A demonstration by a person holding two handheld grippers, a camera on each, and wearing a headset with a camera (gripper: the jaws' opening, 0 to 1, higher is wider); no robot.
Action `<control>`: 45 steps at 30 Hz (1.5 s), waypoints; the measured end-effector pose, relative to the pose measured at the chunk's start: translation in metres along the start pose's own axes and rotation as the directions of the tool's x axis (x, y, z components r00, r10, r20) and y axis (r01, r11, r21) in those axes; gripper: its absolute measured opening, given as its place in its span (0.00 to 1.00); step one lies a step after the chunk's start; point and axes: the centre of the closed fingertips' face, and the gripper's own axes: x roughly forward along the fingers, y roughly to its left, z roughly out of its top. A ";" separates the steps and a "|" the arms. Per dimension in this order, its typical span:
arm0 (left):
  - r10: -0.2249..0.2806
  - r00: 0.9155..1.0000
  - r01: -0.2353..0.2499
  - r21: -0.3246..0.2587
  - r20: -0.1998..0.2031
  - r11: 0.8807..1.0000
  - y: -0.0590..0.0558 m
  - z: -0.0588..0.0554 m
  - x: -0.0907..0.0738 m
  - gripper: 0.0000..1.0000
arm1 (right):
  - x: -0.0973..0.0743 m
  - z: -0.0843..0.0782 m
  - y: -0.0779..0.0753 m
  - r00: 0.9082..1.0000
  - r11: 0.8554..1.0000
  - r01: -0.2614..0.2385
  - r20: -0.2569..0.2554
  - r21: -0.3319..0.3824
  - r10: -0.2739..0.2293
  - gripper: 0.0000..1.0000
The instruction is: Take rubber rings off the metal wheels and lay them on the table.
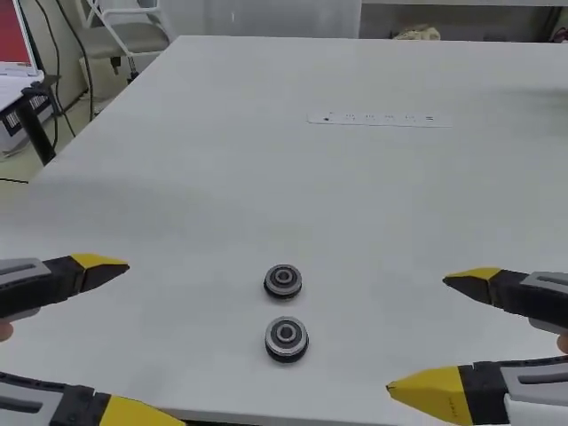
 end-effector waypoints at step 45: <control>-0.087 0.996 0.090 0.317 -0.023 0.944 0.022 0.079 0.026 0.95 | 0.039 0.110 -0.025 0.998 0.953 -0.054 0.002 -0.299 0.057 0.64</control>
